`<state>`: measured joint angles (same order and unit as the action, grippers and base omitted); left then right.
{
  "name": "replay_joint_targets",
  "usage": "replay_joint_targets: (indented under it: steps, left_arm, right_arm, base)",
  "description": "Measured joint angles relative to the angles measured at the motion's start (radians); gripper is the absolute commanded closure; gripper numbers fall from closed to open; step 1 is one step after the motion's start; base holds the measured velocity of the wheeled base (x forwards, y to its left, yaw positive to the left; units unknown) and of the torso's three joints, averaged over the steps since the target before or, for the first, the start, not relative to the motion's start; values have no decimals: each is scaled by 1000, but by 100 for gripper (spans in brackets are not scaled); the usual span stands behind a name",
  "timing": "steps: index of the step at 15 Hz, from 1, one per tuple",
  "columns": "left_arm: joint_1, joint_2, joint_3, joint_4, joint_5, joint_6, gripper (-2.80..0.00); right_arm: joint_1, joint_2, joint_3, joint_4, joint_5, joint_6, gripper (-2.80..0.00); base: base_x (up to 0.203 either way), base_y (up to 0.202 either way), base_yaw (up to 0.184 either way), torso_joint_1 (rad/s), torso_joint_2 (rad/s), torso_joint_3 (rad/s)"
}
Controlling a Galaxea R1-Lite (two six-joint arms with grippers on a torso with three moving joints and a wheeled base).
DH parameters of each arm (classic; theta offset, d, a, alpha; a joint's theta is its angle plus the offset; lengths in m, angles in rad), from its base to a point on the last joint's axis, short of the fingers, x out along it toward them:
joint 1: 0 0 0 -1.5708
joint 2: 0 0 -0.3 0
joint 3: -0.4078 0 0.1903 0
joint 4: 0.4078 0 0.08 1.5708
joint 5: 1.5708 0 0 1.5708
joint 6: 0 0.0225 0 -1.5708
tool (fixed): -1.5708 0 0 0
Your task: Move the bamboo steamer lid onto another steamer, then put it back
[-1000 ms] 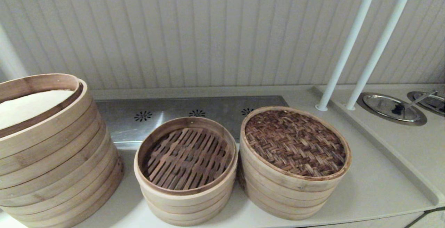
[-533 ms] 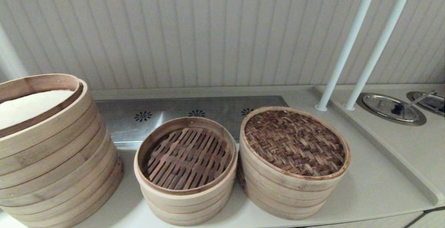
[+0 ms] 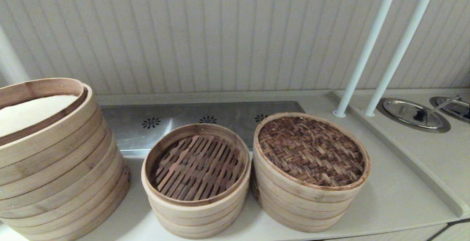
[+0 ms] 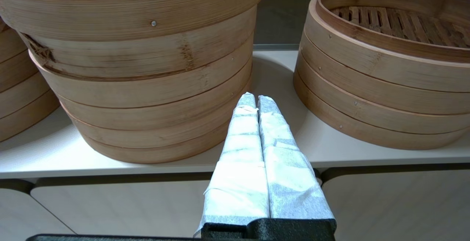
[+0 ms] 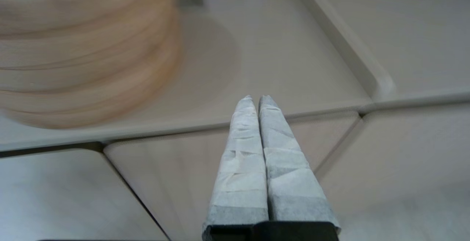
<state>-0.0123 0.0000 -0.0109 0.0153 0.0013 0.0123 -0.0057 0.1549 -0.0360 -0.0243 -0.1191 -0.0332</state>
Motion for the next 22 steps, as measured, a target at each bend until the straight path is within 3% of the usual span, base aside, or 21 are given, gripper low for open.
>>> replay_joint_targets:
  steps: [3,9,22]
  left_arm:
    - [0,0,0,0,0,0,0]
    - [0,0,0,0,0,0,0]
    - [0,0,0,0,0,0,0]
  right_arm:
    - [4,-105,23,20,120,-15,0]
    - [4,-151,36,26,119,36,0]
    - [4,-153,36,29,114,42,0]
  base:
    - [0,0,0,0,0,0]
    - [0,0,0,0,0,0]
    - [0,0,0,0,0,0]
